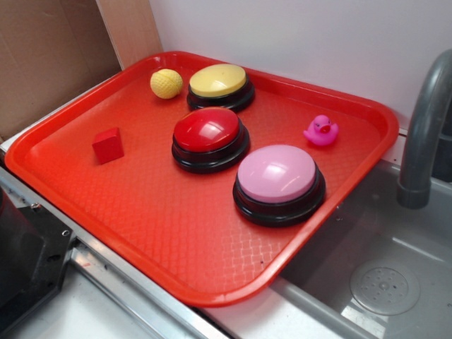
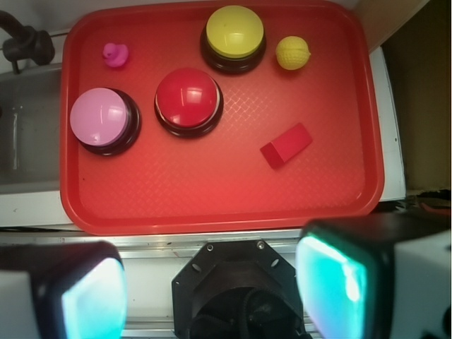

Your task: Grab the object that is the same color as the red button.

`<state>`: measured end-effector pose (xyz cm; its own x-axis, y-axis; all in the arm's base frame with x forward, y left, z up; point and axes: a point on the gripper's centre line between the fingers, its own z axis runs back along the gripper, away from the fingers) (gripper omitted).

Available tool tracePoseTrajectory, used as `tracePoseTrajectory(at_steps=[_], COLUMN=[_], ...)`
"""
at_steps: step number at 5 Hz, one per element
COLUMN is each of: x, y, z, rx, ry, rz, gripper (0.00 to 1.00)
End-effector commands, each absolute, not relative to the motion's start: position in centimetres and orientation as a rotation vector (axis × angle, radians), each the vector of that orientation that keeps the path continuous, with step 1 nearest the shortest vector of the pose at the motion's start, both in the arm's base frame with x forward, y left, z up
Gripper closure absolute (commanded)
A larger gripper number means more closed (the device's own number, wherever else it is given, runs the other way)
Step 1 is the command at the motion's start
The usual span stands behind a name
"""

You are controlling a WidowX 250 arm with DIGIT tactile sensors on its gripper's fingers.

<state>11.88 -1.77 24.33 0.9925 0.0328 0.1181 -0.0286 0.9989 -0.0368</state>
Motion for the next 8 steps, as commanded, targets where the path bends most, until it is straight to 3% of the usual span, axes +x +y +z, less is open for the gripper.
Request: tracePoseTrajectory(at_steps=[1, 3, 4, 5, 6, 8], x=[11.9, 15.8, 17.1, 16.8, 15.8, 15.0], y=[-1.8, -0.3, 1.6, 3.2, 5.6, 8.8], z=[24.3, 23.9, 23.5, 23.3, 22.8, 21.6], rx=[-0.035, -0.051, -0.017, 0.012, -0.030, -0.058], ry=[-0.119, -0.094, -0.092, -0.095, -0.116, -0.115], rz=[0.031, 0.051, 0.269, 0.518, 0.769, 0.890], gripper=[0.00, 0.00, 0.00, 0.00, 0.00, 0.00])
